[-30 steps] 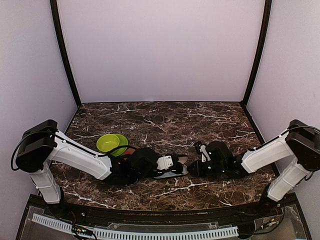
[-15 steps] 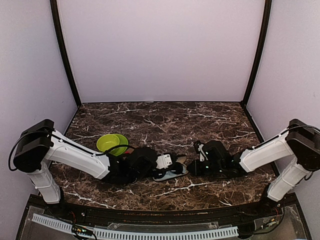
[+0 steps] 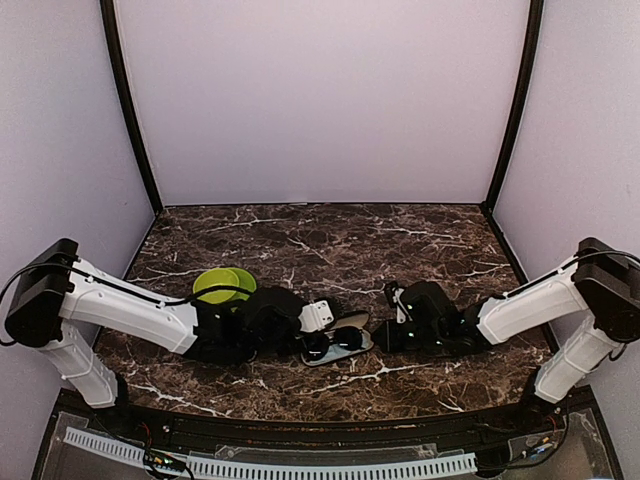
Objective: Organize the sunglasses
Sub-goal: Hold the case with sunglasses at the center of the board, then adjust the sunglasses in the sunglasses case, then close the case with sunglasses at the center of the board.
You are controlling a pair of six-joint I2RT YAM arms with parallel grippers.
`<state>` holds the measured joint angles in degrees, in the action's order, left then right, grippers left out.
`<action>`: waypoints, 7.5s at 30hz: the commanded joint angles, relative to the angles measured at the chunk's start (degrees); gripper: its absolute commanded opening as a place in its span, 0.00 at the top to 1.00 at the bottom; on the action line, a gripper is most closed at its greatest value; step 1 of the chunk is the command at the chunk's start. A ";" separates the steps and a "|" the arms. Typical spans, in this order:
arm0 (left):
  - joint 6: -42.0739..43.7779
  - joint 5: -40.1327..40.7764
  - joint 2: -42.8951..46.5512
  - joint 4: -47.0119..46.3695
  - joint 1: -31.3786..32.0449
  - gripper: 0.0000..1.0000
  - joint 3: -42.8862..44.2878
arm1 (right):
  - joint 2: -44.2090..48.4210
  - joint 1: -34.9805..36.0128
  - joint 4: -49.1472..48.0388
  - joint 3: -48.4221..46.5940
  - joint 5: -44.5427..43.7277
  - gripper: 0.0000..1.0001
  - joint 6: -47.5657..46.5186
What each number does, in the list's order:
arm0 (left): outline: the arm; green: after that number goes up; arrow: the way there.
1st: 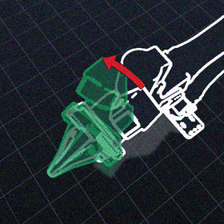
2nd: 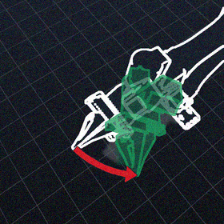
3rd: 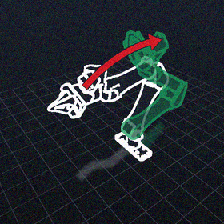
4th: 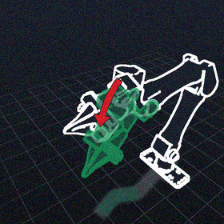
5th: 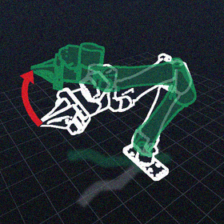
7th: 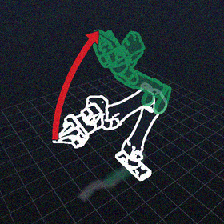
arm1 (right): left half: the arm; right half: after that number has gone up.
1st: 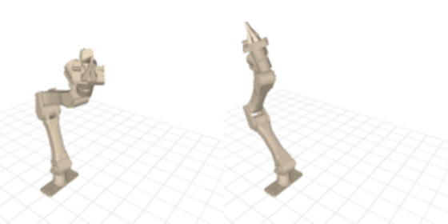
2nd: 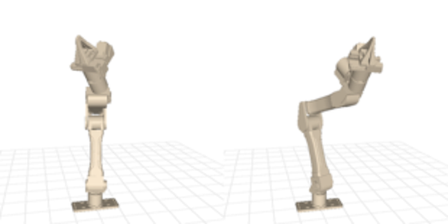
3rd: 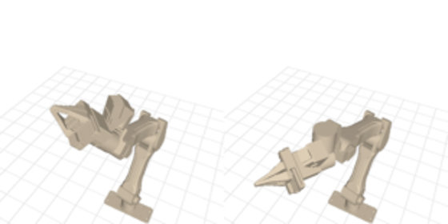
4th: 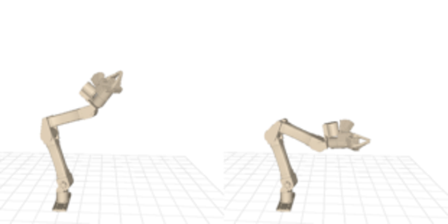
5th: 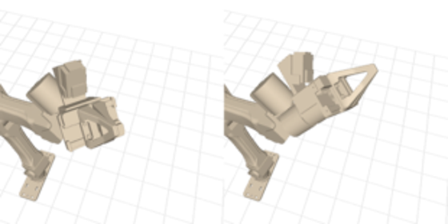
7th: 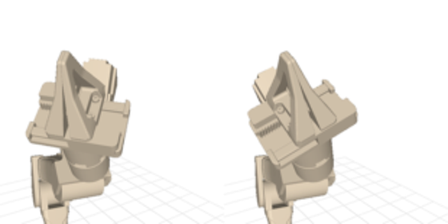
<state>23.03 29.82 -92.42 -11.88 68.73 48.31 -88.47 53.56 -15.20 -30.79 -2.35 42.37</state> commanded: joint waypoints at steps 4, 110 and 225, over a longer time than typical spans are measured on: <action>-5.28 -3.68 1.34 2.77 -0.09 0.49 -1.81 | -0.83 1.52 0.79 -1.73 -1.14 0.93 0.54; -55.46 -40.31 2.36 10.82 -9.23 0.33 -1.50 | -2.31 4.86 -0.83 -3.17 -1.04 0.95 1.66; -10.23 -13.19 -14.67 17.28 3.19 0.31 10.86 | -3.56 5.41 -0.92 -3.32 -0.91 0.96 1.46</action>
<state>12.80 15.29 -107.00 7.88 70.02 62.35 -91.70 58.50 -14.20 -34.48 -3.88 42.96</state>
